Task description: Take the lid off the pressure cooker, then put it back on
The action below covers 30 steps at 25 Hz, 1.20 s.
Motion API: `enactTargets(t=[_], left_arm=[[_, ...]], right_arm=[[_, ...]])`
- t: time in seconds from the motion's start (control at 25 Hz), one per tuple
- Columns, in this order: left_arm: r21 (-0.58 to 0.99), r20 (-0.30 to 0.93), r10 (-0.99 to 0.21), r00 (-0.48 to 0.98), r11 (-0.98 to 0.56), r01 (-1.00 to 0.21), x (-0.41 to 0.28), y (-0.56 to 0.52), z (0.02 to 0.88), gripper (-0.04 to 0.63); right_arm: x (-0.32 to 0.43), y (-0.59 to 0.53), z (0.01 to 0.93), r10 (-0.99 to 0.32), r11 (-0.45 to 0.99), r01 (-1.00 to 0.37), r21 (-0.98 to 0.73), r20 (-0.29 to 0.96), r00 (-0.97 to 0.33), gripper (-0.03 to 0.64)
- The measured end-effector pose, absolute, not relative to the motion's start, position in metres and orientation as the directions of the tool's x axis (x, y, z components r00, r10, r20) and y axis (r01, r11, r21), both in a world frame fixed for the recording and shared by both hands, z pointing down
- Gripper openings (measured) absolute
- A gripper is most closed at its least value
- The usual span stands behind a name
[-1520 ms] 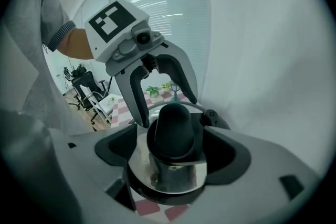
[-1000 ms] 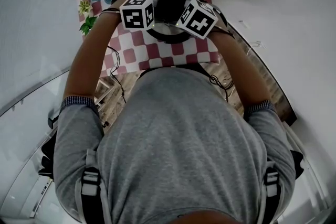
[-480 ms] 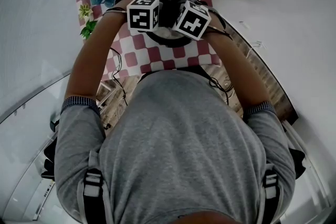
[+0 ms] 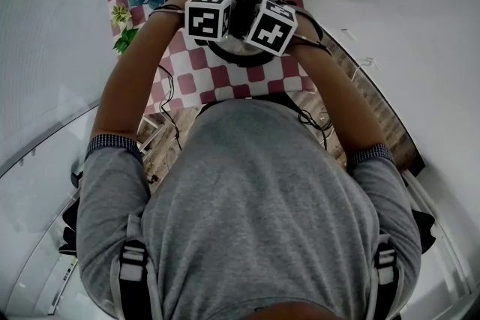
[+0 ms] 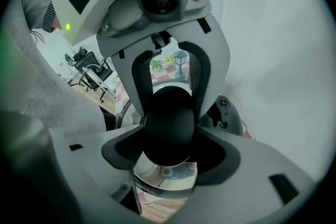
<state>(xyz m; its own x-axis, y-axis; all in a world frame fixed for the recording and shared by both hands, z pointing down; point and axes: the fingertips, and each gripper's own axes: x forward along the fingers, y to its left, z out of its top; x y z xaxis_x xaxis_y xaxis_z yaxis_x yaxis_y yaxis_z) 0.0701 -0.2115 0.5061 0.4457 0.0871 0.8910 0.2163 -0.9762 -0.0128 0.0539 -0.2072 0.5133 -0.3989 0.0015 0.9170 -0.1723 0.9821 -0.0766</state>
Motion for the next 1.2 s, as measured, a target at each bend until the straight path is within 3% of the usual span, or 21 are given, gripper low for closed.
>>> enactTargets(t=[1.2], left_arm=[[-0.103,0.898,0.002,0.440,-0.971,0.215,0.074,-0.201,0.474,0.302]], right_arm=[[0.059,-0.200,0.487,-0.075,0.988,-0.154,0.018,0.925,-0.371,0.291]])
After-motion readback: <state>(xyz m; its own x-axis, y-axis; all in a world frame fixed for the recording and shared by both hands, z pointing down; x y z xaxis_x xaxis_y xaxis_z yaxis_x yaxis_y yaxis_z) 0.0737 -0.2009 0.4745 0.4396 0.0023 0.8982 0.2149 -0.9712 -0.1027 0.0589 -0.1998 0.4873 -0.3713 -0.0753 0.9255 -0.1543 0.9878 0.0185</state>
